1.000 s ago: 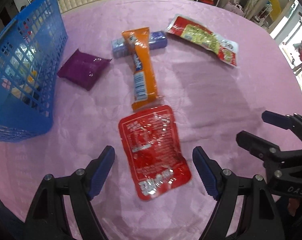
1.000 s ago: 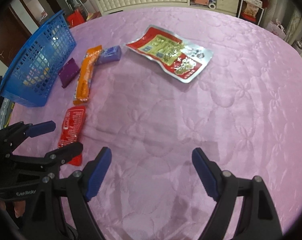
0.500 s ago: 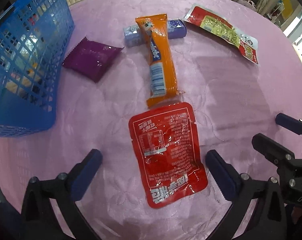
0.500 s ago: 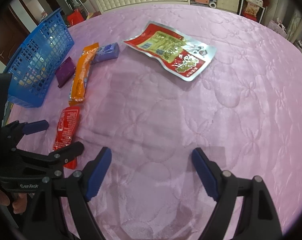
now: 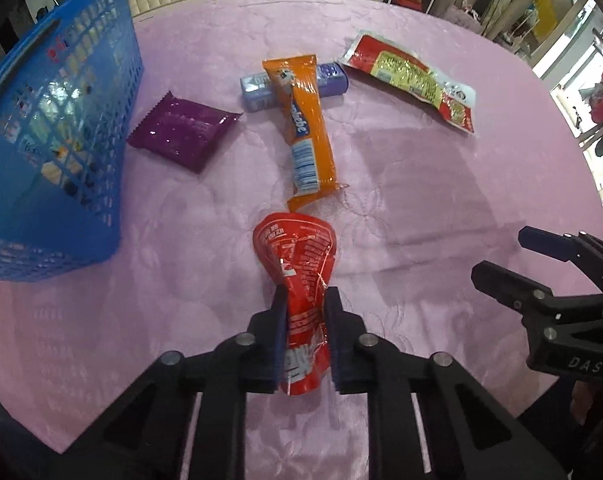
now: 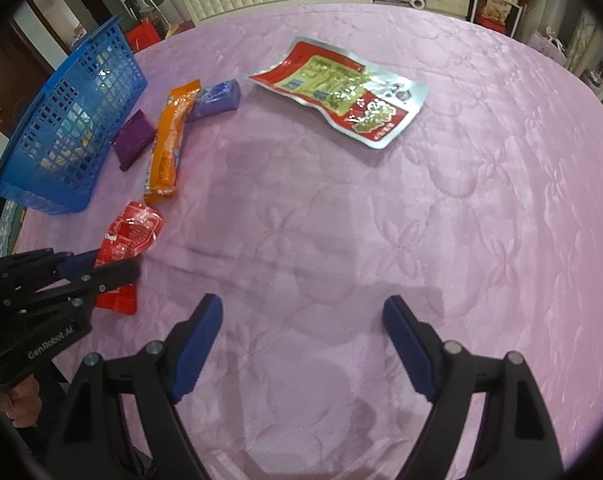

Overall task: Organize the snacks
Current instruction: 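Carry the red packet over the basket while the right tool approaches the orange stick snack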

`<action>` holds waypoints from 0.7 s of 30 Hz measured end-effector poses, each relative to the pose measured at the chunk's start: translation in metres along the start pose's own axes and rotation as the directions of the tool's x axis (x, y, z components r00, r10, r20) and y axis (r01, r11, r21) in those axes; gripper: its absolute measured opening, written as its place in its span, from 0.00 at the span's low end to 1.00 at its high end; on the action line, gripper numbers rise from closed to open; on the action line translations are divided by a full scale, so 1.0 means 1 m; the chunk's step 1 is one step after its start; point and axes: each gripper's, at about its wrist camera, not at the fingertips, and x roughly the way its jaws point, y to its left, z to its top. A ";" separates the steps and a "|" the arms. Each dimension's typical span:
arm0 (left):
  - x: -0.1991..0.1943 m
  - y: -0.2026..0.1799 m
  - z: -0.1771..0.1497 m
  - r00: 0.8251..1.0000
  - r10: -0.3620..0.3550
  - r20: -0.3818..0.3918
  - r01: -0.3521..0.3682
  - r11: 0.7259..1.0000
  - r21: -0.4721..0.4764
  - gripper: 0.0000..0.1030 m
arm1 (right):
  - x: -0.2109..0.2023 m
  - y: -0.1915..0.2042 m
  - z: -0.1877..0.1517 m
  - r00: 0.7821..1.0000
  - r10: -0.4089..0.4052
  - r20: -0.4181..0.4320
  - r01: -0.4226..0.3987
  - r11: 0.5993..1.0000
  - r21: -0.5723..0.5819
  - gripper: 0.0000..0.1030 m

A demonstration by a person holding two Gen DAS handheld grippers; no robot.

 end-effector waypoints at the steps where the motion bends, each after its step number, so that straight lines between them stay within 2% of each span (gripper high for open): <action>1: -0.003 0.003 -0.002 1.000 -0.009 0.010 0.009 1.000 0.003 0.14 | -0.003 0.002 0.001 1.000 -0.004 0.002 0.004 1.000 0.000 0.83; 4: -0.015 0.011 -0.005 0.999 -0.014 0.040 0.014 1.000 0.014 0.14 | -0.013 0.011 0.006 1.000 -0.012 0.017 0.012 1.000 -0.010 0.83; 9: -0.063 0.002 0.004 0.991 -0.020 0.135 0.012 0.998 0.066 0.14 | -0.031 0.025 0.018 0.999 0.000 0.048 0.001 1.000 -0.005 0.83; 17: -0.135 0.012 0.022 0.958 -0.022 0.287 -0.006 0.995 0.098 0.14 | -0.064 0.056 0.043 0.992 0.012 0.127 -0.008 0.999 -0.035 0.83; 21: -0.161 0.034 0.033 0.942 0.001 0.335 -0.030 0.996 0.080 0.14 | -0.068 0.077 0.059 0.988 0.022 0.151 -0.012 0.998 -0.065 0.83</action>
